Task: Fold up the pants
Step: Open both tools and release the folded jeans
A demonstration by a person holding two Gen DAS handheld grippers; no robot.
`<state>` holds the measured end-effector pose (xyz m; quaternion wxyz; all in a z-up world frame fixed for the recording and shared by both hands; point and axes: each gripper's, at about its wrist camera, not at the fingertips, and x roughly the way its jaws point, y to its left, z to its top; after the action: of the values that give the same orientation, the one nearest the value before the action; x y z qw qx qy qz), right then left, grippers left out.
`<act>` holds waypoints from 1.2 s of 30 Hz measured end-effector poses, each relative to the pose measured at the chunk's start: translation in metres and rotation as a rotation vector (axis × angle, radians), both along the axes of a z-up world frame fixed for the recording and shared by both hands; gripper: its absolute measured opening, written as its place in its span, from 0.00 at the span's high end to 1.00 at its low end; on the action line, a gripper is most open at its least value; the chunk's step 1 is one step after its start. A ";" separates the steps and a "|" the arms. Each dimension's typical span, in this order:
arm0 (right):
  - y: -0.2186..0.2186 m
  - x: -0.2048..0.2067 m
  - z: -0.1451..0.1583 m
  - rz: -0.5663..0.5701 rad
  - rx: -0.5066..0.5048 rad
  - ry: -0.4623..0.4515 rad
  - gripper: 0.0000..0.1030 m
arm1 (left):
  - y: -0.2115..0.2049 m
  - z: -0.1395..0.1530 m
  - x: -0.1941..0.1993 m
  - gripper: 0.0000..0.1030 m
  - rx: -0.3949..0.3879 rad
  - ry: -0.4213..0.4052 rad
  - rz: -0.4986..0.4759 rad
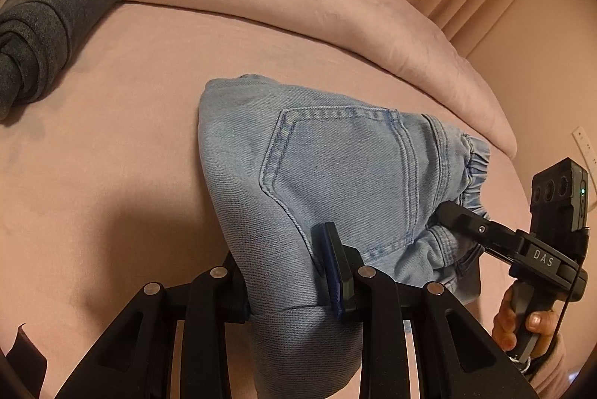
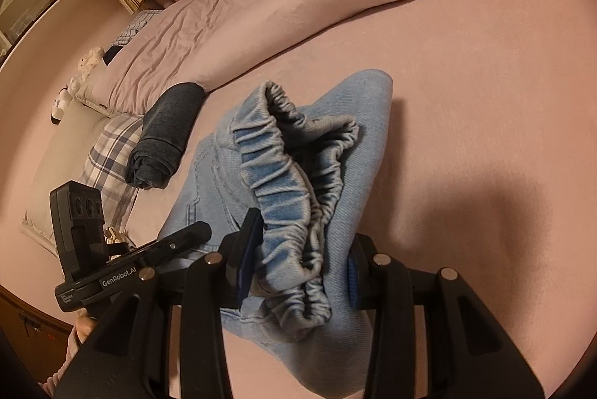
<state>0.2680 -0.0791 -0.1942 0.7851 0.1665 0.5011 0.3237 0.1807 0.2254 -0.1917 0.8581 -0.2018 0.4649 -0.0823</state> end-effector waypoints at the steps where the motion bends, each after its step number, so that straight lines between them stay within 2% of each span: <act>1: -0.001 0.000 -0.001 0.000 -0.007 -0.001 0.61 | -0.003 0.001 0.003 0.73 0.004 0.002 0.000; 5: 0.003 0.000 -0.001 -0.003 -0.045 -0.006 0.59 | -0.004 0.000 0.004 0.70 0.020 0.018 0.010; 7: 0.005 0.000 -0.001 -0.005 -0.084 -0.012 0.53 | -0.005 -0.001 0.006 0.64 0.034 0.028 0.027; 10: 0.010 -0.001 0.004 -0.010 -0.194 -0.050 0.44 | -0.005 0.000 0.006 0.43 0.090 0.049 0.064; 11: 0.013 -0.002 0.008 -0.006 -0.238 -0.071 0.42 | -0.005 0.002 0.006 0.38 0.121 0.056 0.079; 13: 0.016 -0.006 0.019 -0.009 -0.328 -0.139 0.37 | -0.006 0.006 0.003 0.37 0.141 0.052 0.085; 15: 0.016 -0.012 0.035 -0.023 -0.407 -0.235 0.37 | -0.009 0.016 -0.004 0.34 0.195 0.022 0.094; 17: 0.012 -0.016 0.048 -0.032 -0.428 -0.297 0.37 | -0.013 0.025 -0.010 0.28 0.250 -0.013 0.107; 18: 0.010 -0.018 0.057 -0.030 -0.416 -0.326 0.37 | -0.015 0.030 -0.015 0.21 0.272 -0.035 0.112; 20: 0.009 -0.025 0.068 0.008 -0.367 -0.353 0.39 | -0.018 0.035 -0.020 0.15 0.280 -0.070 0.118; 22: 0.012 -0.032 0.069 0.062 -0.318 -0.354 0.55 | -0.024 0.032 -0.023 0.14 0.271 -0.085 0.097; 24: 0.018 -0.036 0.055 0.115 -0.336 -0.332 0.63 | -0.033 0.019 -0.016 0.14 0.289 -0.042 0.062; 27: 0.021 -0.026 0.025 0.118 -0.434 -0.280 0.63 | -0.039 -0.009 -0.004 0.14 0.279 0.057 0.048; 29: 0.019 -0.021 0.022 0.115 -0.438 -0.264 0.63 | -0.030 -0.009 -0.005 0.14 0.222 0.075 0.082; 30: 0.018 -0.019 0.027 0.121 -0.435 -0.253 0.63 | -0.028 -0.006 -0.007 0.14 0.219 0.084 0.094; 33: 0.011 -0.027 0.047 0.133 -0.432 -0.250 0.63 | -0.032 0.020 -0.025 0.14 0.286 0.020 0.094; 36: -0.006 -0.055 0.072 0.120 -0.396 -0.279 0.56 | -0.037 0.053 -0.047 0.14 0.322 -0.062 0.096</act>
<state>0.2135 -0.0851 -0.1222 0.8435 -0.0671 0.4504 0.2849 0.1334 0.1887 -0.1383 0.8963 -0.0813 0.4351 0.0279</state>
